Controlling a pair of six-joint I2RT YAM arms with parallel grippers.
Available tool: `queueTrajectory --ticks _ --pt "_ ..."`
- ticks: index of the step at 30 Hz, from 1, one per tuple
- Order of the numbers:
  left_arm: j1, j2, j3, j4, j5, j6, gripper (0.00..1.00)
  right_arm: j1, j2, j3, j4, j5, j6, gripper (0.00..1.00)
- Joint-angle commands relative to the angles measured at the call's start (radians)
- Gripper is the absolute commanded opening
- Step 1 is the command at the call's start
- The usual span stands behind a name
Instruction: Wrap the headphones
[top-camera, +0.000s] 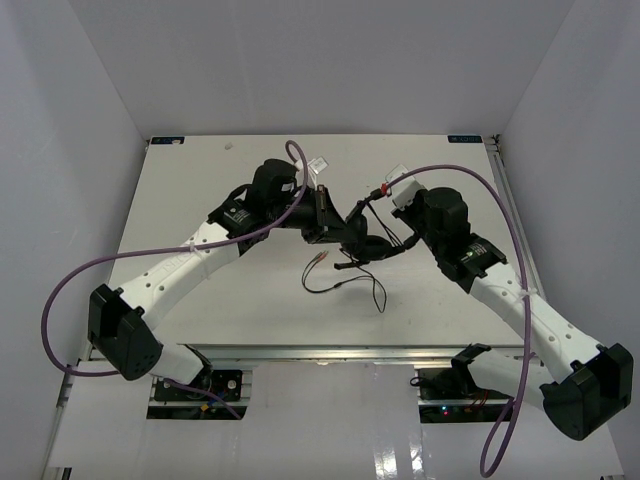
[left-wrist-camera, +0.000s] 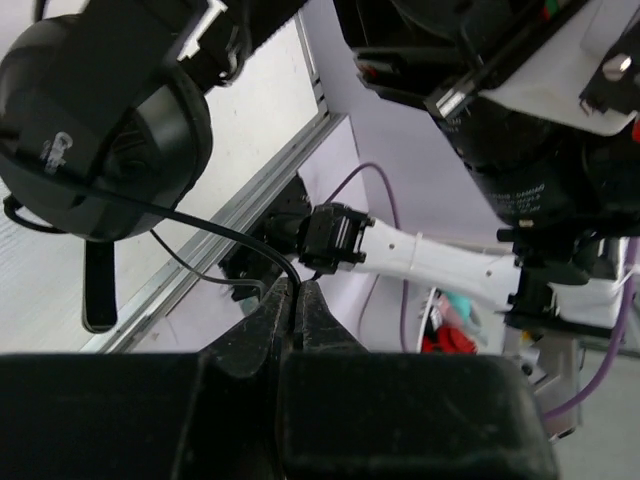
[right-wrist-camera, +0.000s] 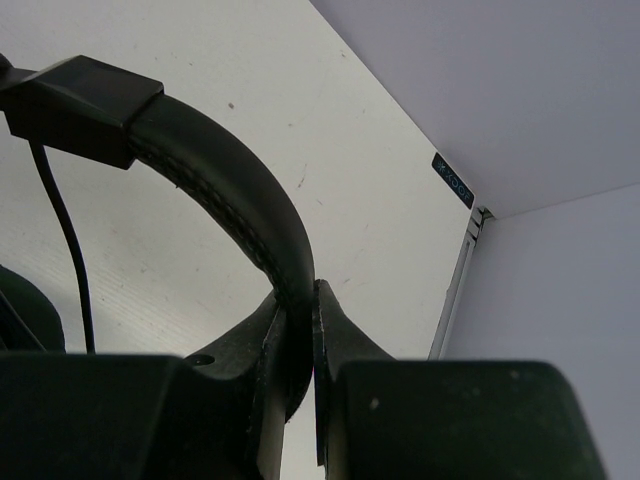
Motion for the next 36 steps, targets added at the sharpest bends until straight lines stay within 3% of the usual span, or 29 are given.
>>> queueTrajectory --ticks 1,12,26,36 --pt "0.035 -0.098 -0.032 0.152 -0.086 -0.219 0.01 0.005 -0.054 -0.017 0.104 0.037 0.046 0.08" --pt "0.052 0.009 0.057 0.228 -0.138 -0.254 0.00 0.047 -0.070 -0.069 0.101 0.000 0.037 0.08" --pt "0.052 0.084 0.120 0.248 -0.103 -0.237 0.00 0.052 -0.071 -0.053 0.070 -0.083 0.112 0.08" --pt "0.052 0.026 0.100 0.264 -0.049 -0.233 0.00 0.021 0.018 0.000 0.094 0.025 0.319 0.08"
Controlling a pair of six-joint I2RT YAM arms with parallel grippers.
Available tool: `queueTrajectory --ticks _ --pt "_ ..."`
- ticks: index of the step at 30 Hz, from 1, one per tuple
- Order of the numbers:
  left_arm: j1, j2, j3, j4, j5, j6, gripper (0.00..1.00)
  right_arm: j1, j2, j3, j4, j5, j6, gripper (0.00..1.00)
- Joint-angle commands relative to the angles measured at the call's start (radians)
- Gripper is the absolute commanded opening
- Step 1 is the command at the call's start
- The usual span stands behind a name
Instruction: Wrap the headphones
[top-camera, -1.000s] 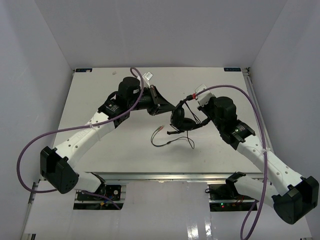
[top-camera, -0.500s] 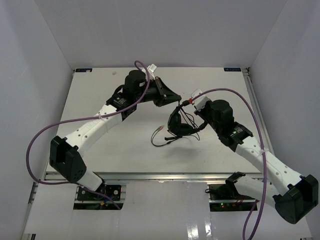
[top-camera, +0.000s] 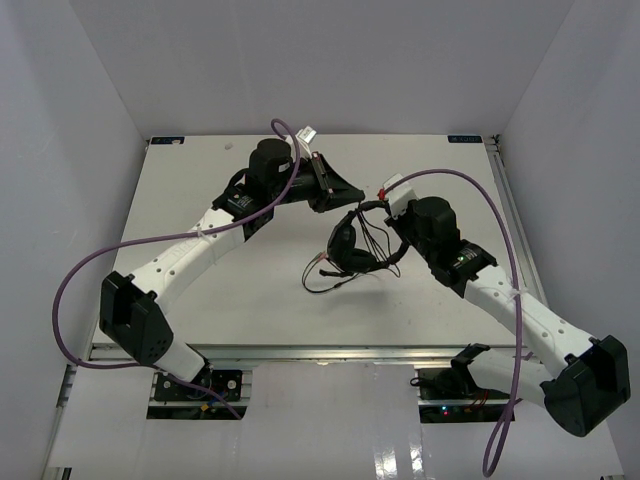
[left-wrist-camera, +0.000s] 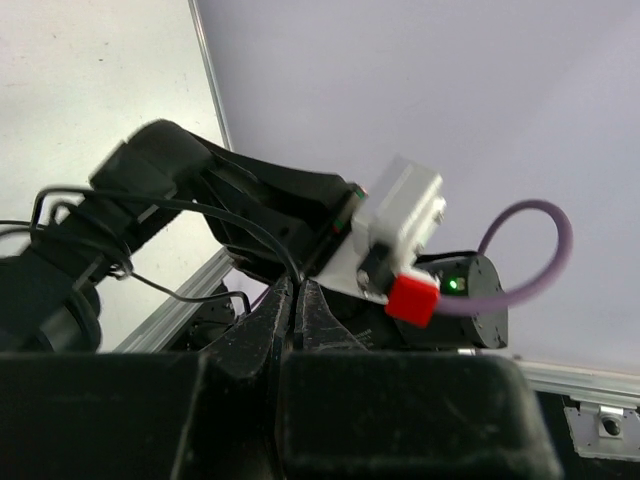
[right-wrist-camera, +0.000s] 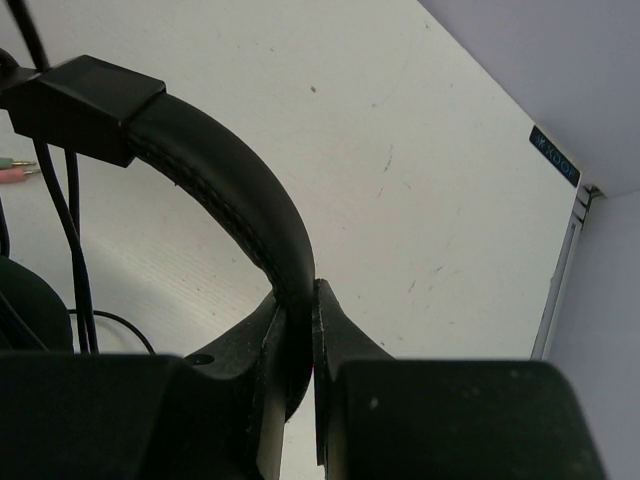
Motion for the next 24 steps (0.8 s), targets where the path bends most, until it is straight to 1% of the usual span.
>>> queueTrajectory --ticks 1,2,9,15,19,24 --pt "0.000 -0.071 0.016 0.027 0.040 0.006 0.00 -0.029 0.026 0.085 0.080 0.081 0.160 0.08" --pt "0.000 -0.077 0.009 0.027 0.043 0.008 0.00 -0.043 0.029 0.091 0.079 0.084 0.201 0.08" --pt "-0.010 -0.114 -0.044 0.028 0.059 0.027 0.00 -0.108 0.059 0.163 0.042 0.029 0.322 0.08" --pt "-0.054 -0.073 -0.048 0.016 0.046 0.093 0.00 -0.147 0.109 0.282 -0.028 -0.008 0.403 0.08" --pt "-0.119 -0.016 0.001 -0.031 0.013 0.195 0.02 -0.176 0.114 0.319 -0.035 -0.020 0.426 0.08" --pt "-0.223 0.050 0.099 -0.160 -0.116 0.388 0.12 -0.203 0.121 0.337 -0.043 -0.021 0.442 0.08"
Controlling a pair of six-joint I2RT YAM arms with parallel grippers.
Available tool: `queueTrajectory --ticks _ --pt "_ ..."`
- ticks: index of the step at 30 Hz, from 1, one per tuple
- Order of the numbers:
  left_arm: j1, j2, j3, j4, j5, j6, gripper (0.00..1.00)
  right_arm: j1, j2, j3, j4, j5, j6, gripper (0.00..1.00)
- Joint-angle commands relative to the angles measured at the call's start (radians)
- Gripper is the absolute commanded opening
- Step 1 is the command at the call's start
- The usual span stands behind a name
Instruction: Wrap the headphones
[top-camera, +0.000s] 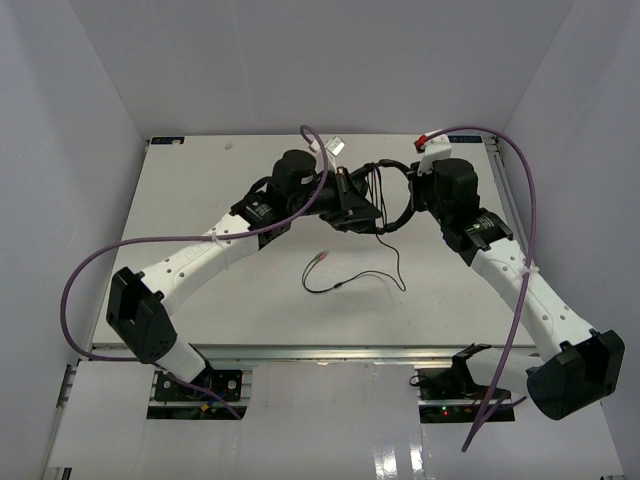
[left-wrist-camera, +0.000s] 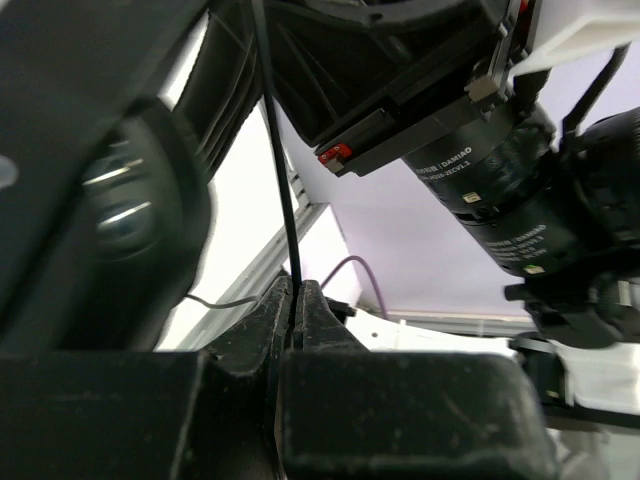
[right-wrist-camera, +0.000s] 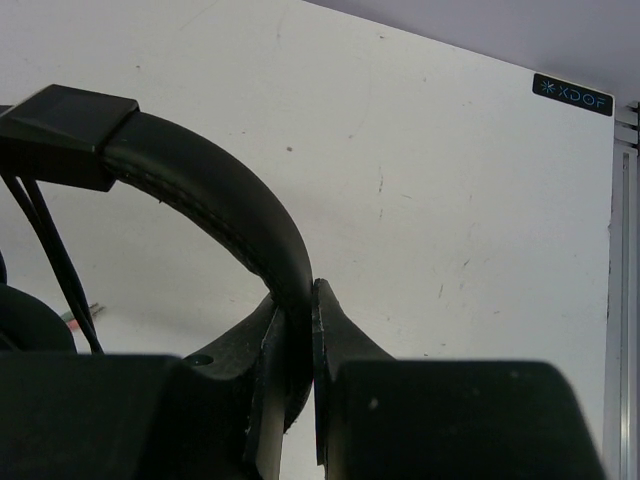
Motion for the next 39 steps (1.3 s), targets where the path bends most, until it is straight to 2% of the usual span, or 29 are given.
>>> queueTrajectory --ticks 1,9,16,20,24,26,29,33,36,39 --pt "-0.125 0.037 0.099 -0.146 -0.088 0.227 0.13 -0.040 0.004 0.072 0.059 0.031 0.087 0.08" --pt "-0.223 0.005 0.021 -0.140 -0.310 0.367 0.22 -0.060 0.010 0.090 0.042 0.034 0.104 0.08" --pt "-0.292 -0.114 -0.183 0.010 -0.454 0.478 0.43 -0.076 -0.007 0.089 0.039 0.056 0.103 0.08" --pt "-0.332 -0.235 -0.438 0.254 -0.490 0.548 0.54 -0.079 -0.016 0.097 0.038 0.072 0.089 0.08" --pt "-0.357 -0.315 -0.773 0.685 -0.483 0.668 0.74 -0.079 -0.021 0.111 0.024 0.065 0.091 0.08" --pt "-0.365 -0.276 -0.902 0.998 -0.484 0.740 0.85 -0.082 -0.025 0.113 0.017 0.058 0.096 0.08" --pt "-0.367 -0.146 -0.939 1.239 -0.476 0.853 0.90 -0.083 -0.032 0.115 0.002 0.039 0.105 0.08" --pt "-0.367 0.076 -0.851 1.391 -0.479 0.979 0.91 -0.086 -0.042 0.128 -0.028 -0.005 0.127 0.08" --pt "-0.367 0.229 -0.756 1.482 -0.498 1.038 0.98 -0.089 -0.052 0.133 -0.046 -0.035 0.143 0.08" --pt "-0.364 0.331 -0.647 1.476 -0.527 1.059 0.98 -0.093 -0.063 0.130 -0.055 -0.062 0.157 0.08"
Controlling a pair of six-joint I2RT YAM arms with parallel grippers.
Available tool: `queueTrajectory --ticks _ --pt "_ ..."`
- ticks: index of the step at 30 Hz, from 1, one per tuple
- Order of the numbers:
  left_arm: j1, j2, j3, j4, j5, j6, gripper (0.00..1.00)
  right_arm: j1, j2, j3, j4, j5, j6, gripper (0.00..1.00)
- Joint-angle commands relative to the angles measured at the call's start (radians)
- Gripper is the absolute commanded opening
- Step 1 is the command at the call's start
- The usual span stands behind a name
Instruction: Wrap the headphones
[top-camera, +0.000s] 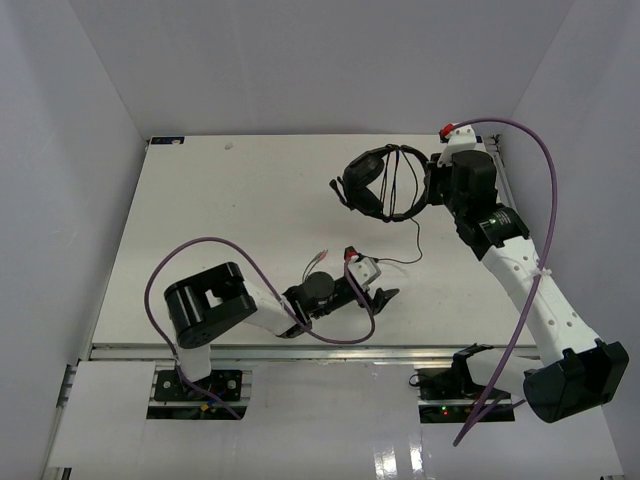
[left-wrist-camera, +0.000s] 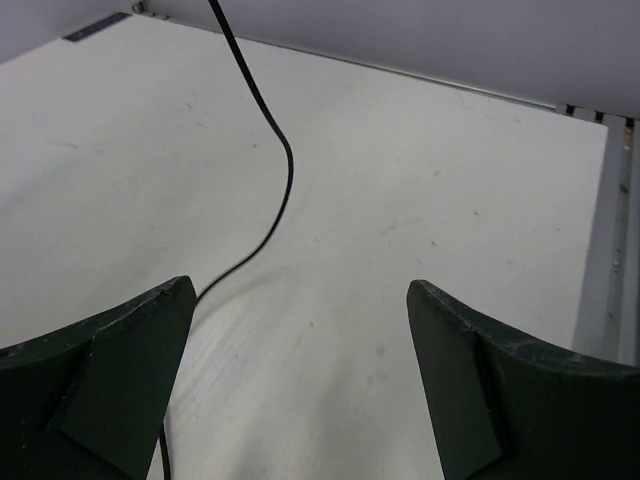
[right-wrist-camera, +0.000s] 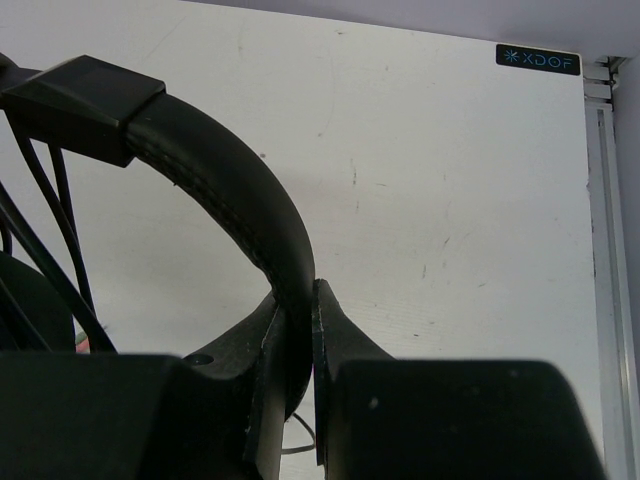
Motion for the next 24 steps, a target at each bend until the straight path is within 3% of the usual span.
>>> queueTrajectory --ticks 1,9,14,16,20,24 --pt "0.001 0.146 0.188 0.155 -0.040 0.100 0.98 -0.008 -0.055 0.059 0.036 -0.067 0.072 0.08" --pt "0.017 0.342 0.441 0.101 -0.041 0.041 0.98 -0.018 -0.080 0.043 0.033 -0.103 0.086 0.08" --pt "0.018 0.386 0.514 0.073 0.022 0.004 0.86 -0.024 -0.084 0.042 0.034 -0.113 0.090 0.08" --pt "0.022 0.400 0.524 0.066 0.027 -0.004 0.78 -0.029 -0.083 0.044 0.032 -0.126 0.097 0.08" --pt "0.044 0.427 0.536 0.089 0.040 -0.083 0.42 -0.040 -0.089 0.055 0.020 -0.148 0.103 0.08" --pt "0.054 0.444 0.553 0.086 0.068 -0.121 0.23 -0.055 -0.096 0.055 0.013 -0.164 0.107 0.08"
